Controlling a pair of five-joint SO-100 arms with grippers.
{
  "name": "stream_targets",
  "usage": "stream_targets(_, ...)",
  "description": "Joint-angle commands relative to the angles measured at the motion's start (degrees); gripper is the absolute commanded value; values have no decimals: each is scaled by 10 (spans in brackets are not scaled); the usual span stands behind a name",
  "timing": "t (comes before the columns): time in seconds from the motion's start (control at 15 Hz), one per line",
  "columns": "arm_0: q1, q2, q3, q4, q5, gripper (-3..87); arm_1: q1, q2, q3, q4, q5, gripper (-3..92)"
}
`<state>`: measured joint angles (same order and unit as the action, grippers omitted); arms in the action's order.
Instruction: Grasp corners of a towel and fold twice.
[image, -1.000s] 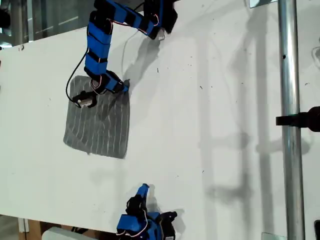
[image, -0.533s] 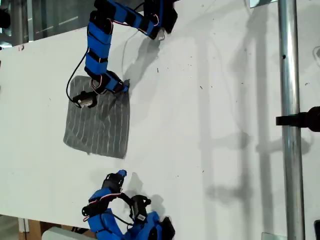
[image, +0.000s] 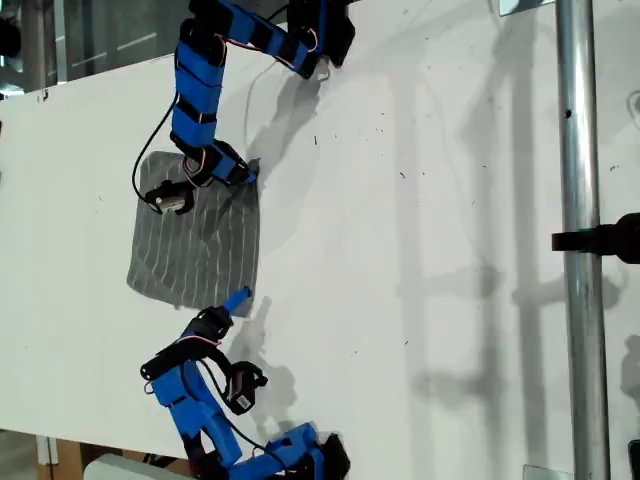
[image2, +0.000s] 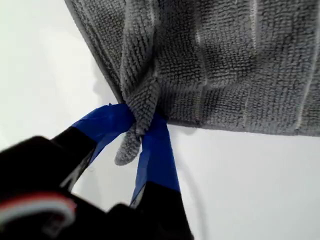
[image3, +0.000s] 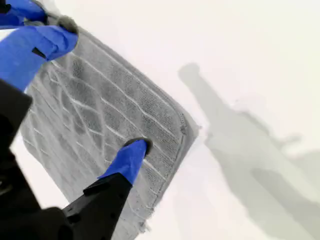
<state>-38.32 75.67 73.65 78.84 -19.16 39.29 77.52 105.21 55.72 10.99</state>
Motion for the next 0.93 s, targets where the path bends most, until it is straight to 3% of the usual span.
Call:
stream_targets(0.0, -21, -39, -46, -11, 6, 376, -4, 17, 2, -7, 6, -2)
stream_targets(0.27, -56, -140, -91, -49, 3, 363, -3, 18, 4, -9, 6, -2)
stream_targets(0.6, -68, -232, -159, -18, -2, 318, -2, 22, 7, -11, 6, -2)
stream_targets(0.87, -64, -263, -180, 19, -4, -26, 0, 29, 11, -13, 6, -2)
